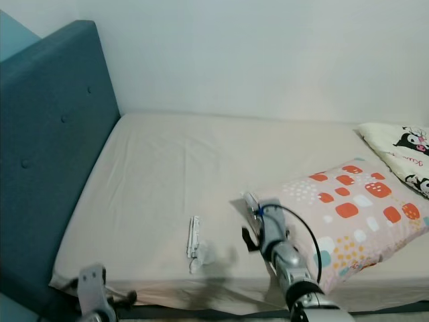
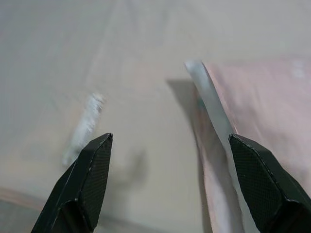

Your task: Clean up the room

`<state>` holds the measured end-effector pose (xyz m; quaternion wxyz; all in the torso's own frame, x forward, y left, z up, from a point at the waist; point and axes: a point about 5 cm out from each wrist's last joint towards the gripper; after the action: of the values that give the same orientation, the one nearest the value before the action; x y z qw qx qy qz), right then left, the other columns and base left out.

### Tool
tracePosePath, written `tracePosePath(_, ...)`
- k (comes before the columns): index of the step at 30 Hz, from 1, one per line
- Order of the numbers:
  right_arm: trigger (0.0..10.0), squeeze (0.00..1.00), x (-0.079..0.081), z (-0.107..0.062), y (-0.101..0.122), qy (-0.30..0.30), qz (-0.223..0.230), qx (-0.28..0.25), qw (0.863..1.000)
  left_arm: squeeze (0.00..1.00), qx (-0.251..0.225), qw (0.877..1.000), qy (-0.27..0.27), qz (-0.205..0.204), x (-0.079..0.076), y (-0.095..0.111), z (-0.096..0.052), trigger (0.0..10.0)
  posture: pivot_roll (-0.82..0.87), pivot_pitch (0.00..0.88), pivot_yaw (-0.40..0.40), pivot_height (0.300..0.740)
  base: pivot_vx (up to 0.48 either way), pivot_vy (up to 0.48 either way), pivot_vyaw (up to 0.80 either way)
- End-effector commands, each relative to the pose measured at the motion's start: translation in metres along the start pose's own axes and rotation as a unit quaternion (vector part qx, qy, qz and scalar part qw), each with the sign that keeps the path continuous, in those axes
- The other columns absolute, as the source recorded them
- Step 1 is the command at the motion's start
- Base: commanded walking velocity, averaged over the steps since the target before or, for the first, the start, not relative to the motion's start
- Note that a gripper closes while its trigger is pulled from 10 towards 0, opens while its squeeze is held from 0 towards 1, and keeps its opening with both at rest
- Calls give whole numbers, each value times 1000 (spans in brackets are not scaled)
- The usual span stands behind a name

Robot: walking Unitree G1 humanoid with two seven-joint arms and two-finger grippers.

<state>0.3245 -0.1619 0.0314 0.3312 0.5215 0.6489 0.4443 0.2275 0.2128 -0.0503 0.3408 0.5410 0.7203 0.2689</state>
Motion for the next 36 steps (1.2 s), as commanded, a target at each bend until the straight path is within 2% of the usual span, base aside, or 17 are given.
tracePosePath(1, 10000, 0, 1, 0, -2, 3, 12, -1, 1000, 0, 13, 1000, -8, 7, -1, -7, -2, 10000, 1, 0, -105, 725, 0, 0, 0)
tracePosePath(2, 10000, 0, 3, 1, 1, 11, 13, -4, 1000, 0, 4, 1000, -19, 19, -4, -2, 0, 10000, 4, 0, -106, 720, 0, 0, 0)
tracePosePath(10, 10000, 0, 5, 3, 4, 19, 20, -6, 1000, 0, -29, 998, -54, 28, -13, 11, 4, 10000, 7, 2, -109, 705, 0, 0, 0)
tracePosePath(12, 10000, 0, 2, 2, 6, 16, 21, -8, 1000, 0, -57, 993, -100, 40, -23, 23, 6, 10000, 8, 10, -111, 695, 0, 0, 0)
tracePosePath(15, 10000, 0, 1, 2, 7, 13, 21, -10, 1000, 0, -67, 989, -119, 48, -27, 28, 6, 10000, 8, 10, -111, 690, 0, 0, 0)
tracePosePath(17, 10000, 0, -2, 3, 12, 10, 24, -18, 1000, 0, -75, 982, -158, 72, -32, 33, 6, 10000, 11, 10, -109, 680, 0, 0, 0)
tracePosePath(20, 10000, 0, -3, 4, 17, 10, 25, -26, 999, 0, -75, 977, -181, 87, -36, 35, 5, 10000, 12, 12, -108, 670, 0, 0, 0)
tracePosePath(22, 10000, 0, -3, 4, 19, 11, 24, -30, 999, 0, -77, 974, -196, 89, -38, 36, 5, 10000, 13, 14, -104, 665, 0, 0, 0)
tracePosePath(24, 10000, 0, -2, 6, 26, 12, 29, -43, 999, 0, -89, 960, -246, 99, -49, 39, 4, 10000, 15, 14, -102, 650, 0, 0, 0)
tracePosePath(27, 10000, 0, -2, 6, 28, 13, 31, -46, 998, 0, -93, 956, -260, 101, -53, 41, 4, 10000, 15, 14, -102, 645, 0, 0, 0)
tracePosePath(29, 10000, 0, 0, 8, 33, 17, 31, -56, 998, 0, -122, 937, -308, 107, -65, 54, 2, 10000, 15, 14, -102, 630, 0, 0, 0)
tracePosePath(36, 10000, 0, 0, 9, 39, 17, 29, -60, 998, 0, -163, 922, -335, 106, -77, 75, 2, 10000, 16, 14, -105, 610, 0, 0, 0)
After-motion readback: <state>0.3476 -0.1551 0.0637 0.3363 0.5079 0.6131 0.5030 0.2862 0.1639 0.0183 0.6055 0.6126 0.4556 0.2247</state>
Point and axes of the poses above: a point about 5 cm out from each wrist's last joint towards the gripper, its own z axis pointing out of the wrist towards the gripper, its own y axis along the axis of the wrist's last joint, x = y × z, and after that the axes turned 1 degree about z, right-handed
